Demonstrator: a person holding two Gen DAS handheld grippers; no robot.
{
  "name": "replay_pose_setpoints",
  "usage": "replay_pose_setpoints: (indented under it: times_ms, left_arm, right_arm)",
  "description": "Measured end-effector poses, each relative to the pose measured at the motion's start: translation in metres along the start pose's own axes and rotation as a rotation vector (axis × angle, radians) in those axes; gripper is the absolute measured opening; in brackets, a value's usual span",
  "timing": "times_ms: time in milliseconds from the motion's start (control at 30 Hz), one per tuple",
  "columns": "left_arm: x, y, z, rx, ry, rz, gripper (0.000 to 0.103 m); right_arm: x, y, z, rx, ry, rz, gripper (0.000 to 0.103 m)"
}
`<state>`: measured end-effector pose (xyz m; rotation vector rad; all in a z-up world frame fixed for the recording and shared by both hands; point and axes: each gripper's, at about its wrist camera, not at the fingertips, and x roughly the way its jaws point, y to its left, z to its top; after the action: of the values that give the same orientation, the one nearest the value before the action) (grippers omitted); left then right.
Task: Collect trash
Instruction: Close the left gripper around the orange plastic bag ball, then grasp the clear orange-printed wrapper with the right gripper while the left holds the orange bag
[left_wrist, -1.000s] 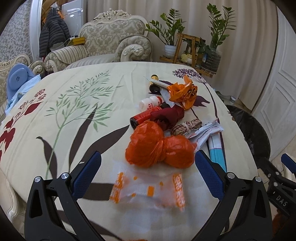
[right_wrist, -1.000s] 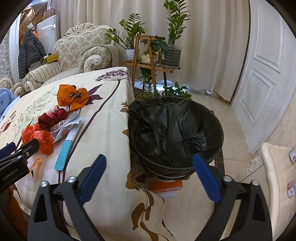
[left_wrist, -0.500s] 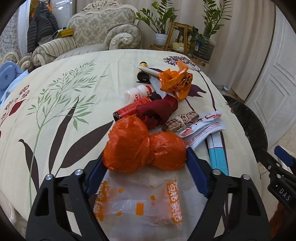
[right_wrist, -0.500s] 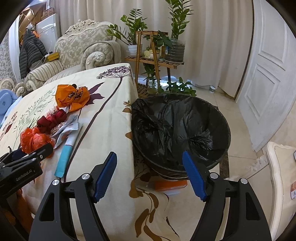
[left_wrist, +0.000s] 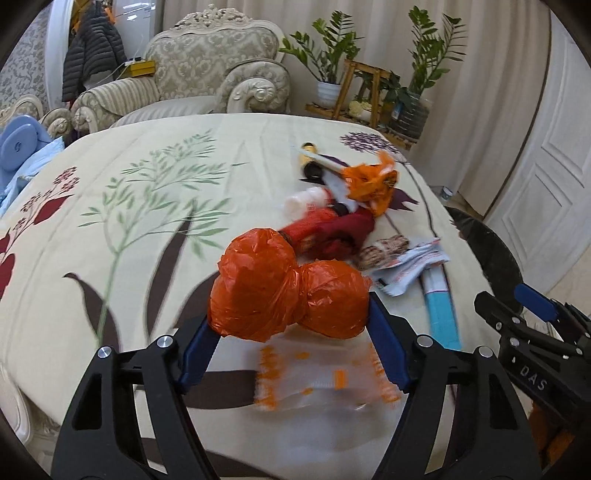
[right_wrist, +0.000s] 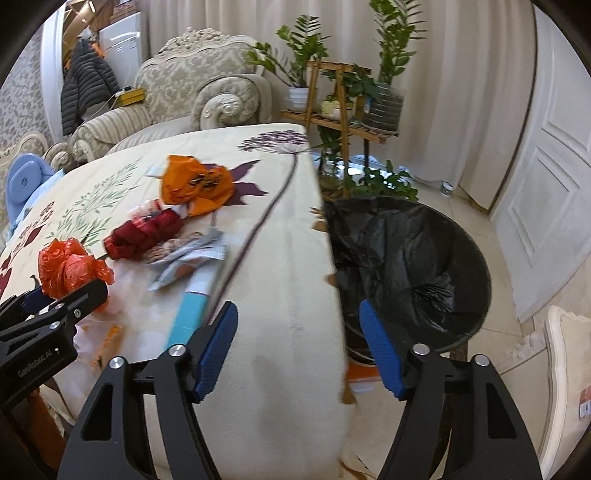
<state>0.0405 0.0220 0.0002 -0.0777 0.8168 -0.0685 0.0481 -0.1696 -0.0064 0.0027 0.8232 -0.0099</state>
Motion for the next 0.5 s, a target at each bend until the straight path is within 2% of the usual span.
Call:
replay_pose_setpoints:
  times_ms: [200,333,500]
  left_arm:
    - [-0.004,0.026,0.000,-0.020,-0.019,0.066,0.073]
    - [-0.004,0.039,-0.002,-0.039,-0.013,0.070,0.073]
    - [-0.008,0.050,-0.006,-0.055,-0.021,0.081,0.073]
  right_arm:
    - [0.006,0.028,0.002,-0.043,0.023,0.030,0.053]
    - [0.010,0.042,0.004,-0.062,0.037,0.046,0.048]
    - [0.005,0.049,0.008,-0.058,0.033,0.045,0.046]
